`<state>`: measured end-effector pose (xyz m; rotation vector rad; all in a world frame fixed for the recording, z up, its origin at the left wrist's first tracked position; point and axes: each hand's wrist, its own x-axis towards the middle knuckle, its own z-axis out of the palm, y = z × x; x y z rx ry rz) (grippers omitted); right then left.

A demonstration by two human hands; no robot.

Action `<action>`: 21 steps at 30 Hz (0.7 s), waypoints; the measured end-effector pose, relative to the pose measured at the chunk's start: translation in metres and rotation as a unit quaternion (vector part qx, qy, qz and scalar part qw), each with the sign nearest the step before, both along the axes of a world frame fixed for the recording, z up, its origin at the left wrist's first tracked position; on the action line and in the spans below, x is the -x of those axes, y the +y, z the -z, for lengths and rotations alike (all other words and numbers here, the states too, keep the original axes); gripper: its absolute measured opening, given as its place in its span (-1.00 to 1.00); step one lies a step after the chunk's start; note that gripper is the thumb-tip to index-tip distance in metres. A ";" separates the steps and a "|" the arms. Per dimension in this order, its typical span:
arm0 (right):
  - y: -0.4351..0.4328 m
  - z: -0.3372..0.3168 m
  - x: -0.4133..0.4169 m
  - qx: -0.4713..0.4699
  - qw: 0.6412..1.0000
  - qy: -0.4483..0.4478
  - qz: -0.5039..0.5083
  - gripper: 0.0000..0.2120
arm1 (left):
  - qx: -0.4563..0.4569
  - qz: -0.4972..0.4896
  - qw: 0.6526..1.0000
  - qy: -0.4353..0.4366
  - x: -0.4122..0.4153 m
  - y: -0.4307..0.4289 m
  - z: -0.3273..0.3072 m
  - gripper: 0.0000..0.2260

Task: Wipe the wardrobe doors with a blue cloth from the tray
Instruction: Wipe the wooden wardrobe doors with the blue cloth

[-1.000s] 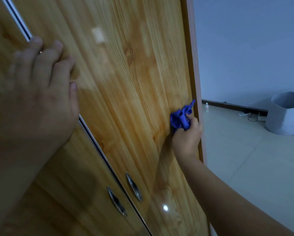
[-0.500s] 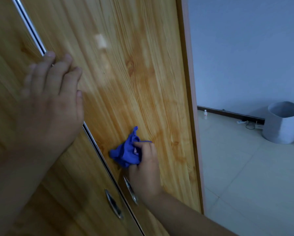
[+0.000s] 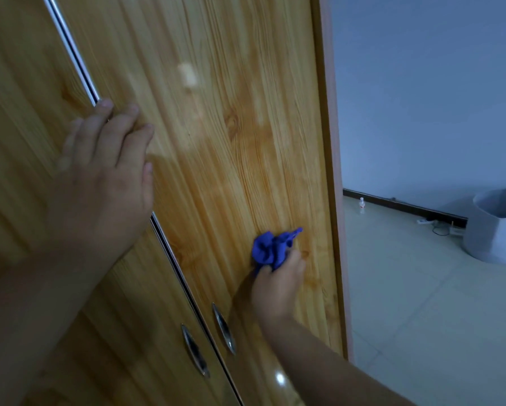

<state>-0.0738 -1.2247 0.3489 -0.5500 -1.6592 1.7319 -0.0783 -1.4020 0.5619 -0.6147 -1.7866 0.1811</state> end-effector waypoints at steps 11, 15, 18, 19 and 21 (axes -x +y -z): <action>-0.026 -0.018 -0.035 0.063 0.984 0.016 -0.163 -0.70 | -0.001 -0.032 0.998 -0.056 -0.015 0.003 -0.004 -0.59; -0.016 -0.034 -0.042 0.031 0.983 0.034 -0.176 -0.76 | -0.016 -0.034 0.992 -0.121 -0.032 0.008 -0.005 -0.50; -0.007 -0.044 -0.052 0.005 0.978 0.046 -0.202 -0.84 | -0.012 -0.009 0.985 -0.173 -0.053 0.004 0.006 -0.47; -0.006 -0.046 -0.057 -0.001 0.976 0.045 -0.213 -0.86 | -0.015 0.001 0.983 -0.183 -0.063 0.001 0.014 -0.48; -0.007 -0.046 -0.071 -0.011 0.968 0.042 -0.245 -0.84 | -0.049 0.023 0.977 -0.207 -0.085 -0.009 0.038 -0.52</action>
